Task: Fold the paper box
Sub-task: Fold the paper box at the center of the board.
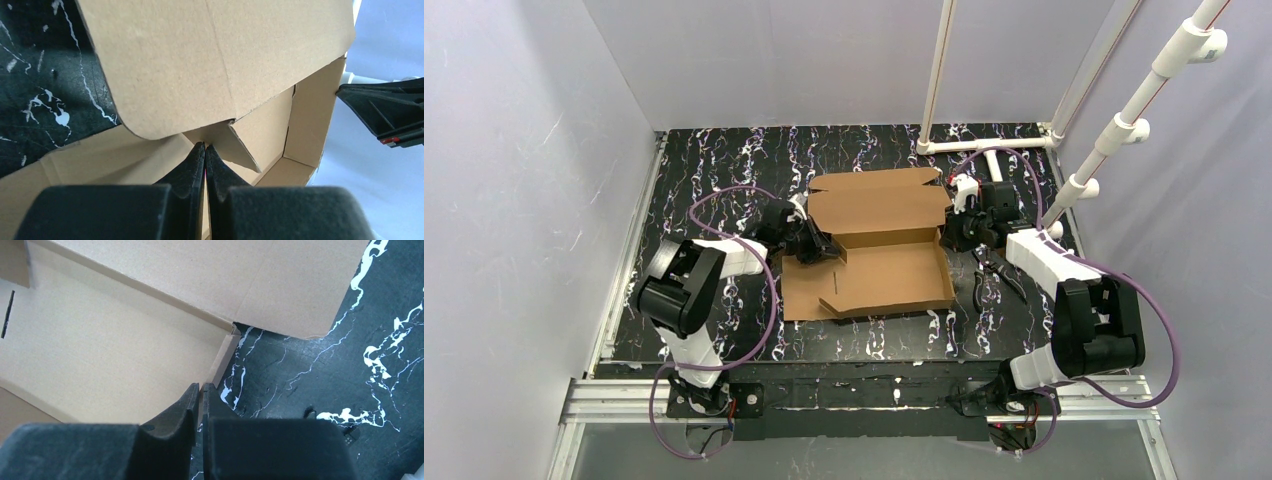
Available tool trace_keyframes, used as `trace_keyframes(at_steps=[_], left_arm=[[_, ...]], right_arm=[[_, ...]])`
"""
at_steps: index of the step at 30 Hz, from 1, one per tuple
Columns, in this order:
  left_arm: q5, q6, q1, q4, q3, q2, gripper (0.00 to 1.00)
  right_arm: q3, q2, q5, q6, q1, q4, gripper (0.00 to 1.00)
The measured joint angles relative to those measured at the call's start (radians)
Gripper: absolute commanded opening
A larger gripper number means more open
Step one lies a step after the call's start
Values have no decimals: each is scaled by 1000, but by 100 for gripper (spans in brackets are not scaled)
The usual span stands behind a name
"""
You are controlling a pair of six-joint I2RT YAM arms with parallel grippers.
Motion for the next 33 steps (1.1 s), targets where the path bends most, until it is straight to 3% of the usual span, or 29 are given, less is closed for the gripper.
trace_keyframes(at_steps=[6, 21, 28, 33], left_arm=[[-42, -65, -13, 36, 0, 27, 0], [-302, -418, -41, 243, -33, 123, 0], [-314, -406, -41, 281, 7, 164, 0], [-280, -297, -37, 237, -15, 66, 2]], right_arm=[[2, 10, -8, 0, 18, 16, 14], [25, 37, -11, -2, 44, 24, 14], [39, 47, -4, -6, 49, 15, 22], [49, 47, 2, -31, 51, -9, 31]])
